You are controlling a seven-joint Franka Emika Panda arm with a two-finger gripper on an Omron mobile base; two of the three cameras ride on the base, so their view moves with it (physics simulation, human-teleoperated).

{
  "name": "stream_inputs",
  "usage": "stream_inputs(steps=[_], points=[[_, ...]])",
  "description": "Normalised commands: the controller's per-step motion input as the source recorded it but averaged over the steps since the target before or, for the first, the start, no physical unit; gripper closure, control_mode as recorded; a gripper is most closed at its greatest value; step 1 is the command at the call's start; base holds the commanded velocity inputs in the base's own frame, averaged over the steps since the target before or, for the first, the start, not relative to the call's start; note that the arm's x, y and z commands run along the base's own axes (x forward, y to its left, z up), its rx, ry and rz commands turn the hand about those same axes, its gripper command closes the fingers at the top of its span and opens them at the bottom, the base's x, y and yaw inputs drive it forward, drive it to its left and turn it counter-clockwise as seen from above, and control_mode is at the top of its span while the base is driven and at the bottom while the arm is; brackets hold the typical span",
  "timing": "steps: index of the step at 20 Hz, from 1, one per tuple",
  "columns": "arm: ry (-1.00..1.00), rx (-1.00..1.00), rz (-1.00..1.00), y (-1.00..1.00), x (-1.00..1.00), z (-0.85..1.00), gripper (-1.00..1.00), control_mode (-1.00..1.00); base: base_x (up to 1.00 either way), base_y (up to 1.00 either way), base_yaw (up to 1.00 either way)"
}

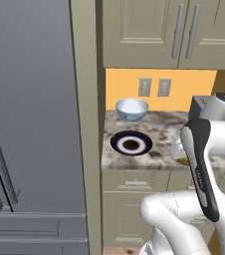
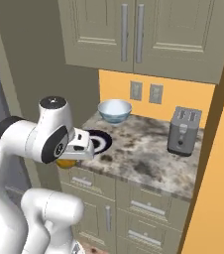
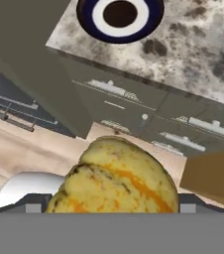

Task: Pick the squash from the counter and place it in the microwave.

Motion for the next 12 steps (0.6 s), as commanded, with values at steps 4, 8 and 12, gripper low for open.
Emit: stream_inputs(steps=[4, 8, 12], points=[[0.00, 0.00, 0.00, 0.00, 0.00, 0.00, 1.00, 1.00, -0.89, 0.74, 0.06], [0.00, 0.00, 0.00, 0.00, 0.00, 0.00, 1.00, 1.00, -0.19, 1.00, 0.00], [0.00, 0.00, 0.00, 0.00, 0.00, 0.00, 1.00, 1.00, -0.01, 1.00, 0.00]])
